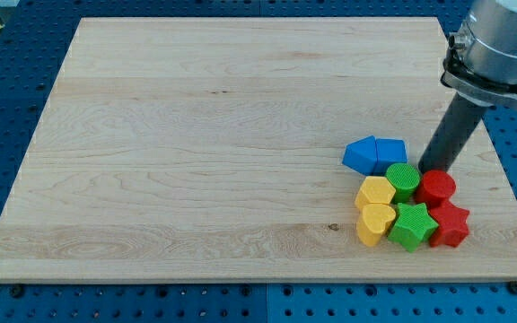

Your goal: Move your arm towards the red star

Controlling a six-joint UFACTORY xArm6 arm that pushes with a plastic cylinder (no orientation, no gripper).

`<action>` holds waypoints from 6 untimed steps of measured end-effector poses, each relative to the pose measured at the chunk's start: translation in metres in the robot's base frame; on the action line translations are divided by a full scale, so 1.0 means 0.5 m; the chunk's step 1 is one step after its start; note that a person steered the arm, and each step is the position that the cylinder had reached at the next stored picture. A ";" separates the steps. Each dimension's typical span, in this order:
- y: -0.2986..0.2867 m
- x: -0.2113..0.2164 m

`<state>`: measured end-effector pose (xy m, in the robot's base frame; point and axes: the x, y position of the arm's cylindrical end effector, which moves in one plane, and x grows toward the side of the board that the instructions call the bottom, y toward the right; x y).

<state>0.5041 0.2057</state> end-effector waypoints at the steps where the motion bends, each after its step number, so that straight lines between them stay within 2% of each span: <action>1: 0.000 0.020; 2: 0.024 -0.001; 3: 0.175 -0.016; 4: 0.255 0.071; 5: 0.240 0.153; 6: 0.140 0.210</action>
